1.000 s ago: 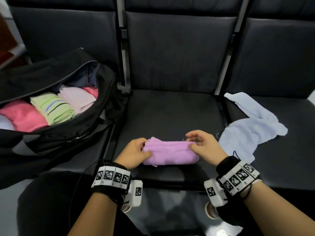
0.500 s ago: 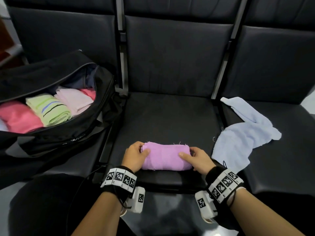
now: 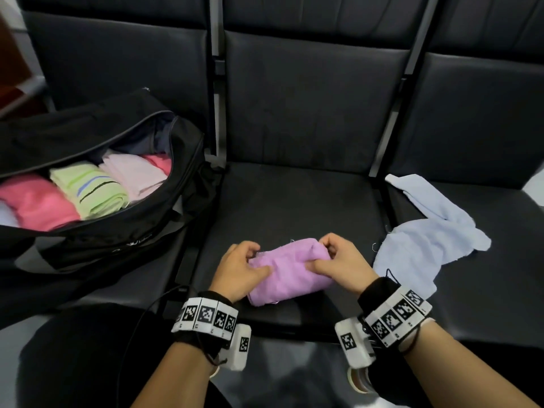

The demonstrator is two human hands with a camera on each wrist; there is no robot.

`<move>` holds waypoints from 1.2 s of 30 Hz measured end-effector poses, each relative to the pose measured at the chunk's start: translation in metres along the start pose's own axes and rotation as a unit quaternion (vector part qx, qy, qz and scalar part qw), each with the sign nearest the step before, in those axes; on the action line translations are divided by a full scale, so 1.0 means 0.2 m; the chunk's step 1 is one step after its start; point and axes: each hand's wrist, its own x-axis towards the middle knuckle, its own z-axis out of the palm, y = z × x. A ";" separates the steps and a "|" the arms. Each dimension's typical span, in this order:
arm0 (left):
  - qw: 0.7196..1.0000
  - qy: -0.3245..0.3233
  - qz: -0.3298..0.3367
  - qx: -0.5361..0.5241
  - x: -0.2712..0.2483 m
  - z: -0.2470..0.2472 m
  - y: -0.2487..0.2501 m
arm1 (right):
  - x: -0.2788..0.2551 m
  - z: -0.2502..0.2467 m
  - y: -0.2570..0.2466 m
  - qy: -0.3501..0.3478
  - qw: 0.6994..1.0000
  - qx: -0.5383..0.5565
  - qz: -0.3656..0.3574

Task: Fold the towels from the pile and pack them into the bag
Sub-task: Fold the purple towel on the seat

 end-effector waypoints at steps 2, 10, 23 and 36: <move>0.996 -0.048 0.061 -0.040 -0.02 -0.04 0.07 | 0.00 -0.01 -0.14 -0.024 0.994 -0.072 -0.083; 0.977 -0.131 0.106 -0.133 -0.10 -0.20 0.24 | 0.05 0.05 -0.58 -0.156 0.942 -0.176 -0.239; 0.905 0.133 0.024 -0.403 0.10 -0.79 0.04 | 0.52 0.56 -0.84 -0.223 0.969 0.019 -0.104; 0.818 0.200 -0.242 -0.482 0.67 -1.34 -0.20 | 1.11 1.17 -1.19 -0.223 0.971 0.082 -0.016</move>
